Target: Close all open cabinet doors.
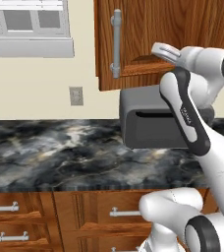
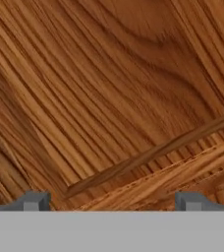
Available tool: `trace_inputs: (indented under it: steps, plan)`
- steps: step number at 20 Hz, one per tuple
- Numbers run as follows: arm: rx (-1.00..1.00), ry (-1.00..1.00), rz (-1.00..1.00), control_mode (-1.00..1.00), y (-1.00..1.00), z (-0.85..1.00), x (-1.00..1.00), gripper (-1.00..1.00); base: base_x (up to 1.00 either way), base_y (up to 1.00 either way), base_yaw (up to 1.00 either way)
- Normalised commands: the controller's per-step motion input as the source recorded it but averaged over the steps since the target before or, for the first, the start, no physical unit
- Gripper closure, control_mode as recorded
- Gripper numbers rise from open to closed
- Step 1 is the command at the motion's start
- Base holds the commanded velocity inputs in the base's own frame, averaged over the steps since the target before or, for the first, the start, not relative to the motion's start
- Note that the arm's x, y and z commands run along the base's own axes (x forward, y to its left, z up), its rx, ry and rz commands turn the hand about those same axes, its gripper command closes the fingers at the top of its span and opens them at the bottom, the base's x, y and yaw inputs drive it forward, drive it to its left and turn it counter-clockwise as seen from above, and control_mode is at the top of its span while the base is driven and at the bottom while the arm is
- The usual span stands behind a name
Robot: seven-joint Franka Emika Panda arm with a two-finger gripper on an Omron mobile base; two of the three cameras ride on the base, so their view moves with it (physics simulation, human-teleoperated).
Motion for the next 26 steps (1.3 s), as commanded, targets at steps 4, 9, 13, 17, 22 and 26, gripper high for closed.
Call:
trace_inputs:
  steps: [4,9,13,17,22,26]
  plan:
    - [0.00,0.00,0.00,-1.00,0.02,0.00,0.55,-1.00,0.00,0.00,0.00]
    - [0.00,0.00,0.00,-1.00,0.04,-0.01,0.56,-1.00,0.00,0.00,0.00]
    - [0.00,0.00,0.00,-1.00,0.06,0.00,0.59,-1.00,0.00,0.00,0.00]
    - [0.00,0.00,0.00,-1.00,0.05,0.00,0.59,-1.00,0.00,0.00,0.00]
    - [0.00,0.00,-0.01,-1.00,0.04,0.00,0.53,-1.00,0.00,0.00,0.00]
    - [0.00,0.00,-0.06,-1.00,0.02,0.00,0.39,-1.00,0.00,0.00,0.00]
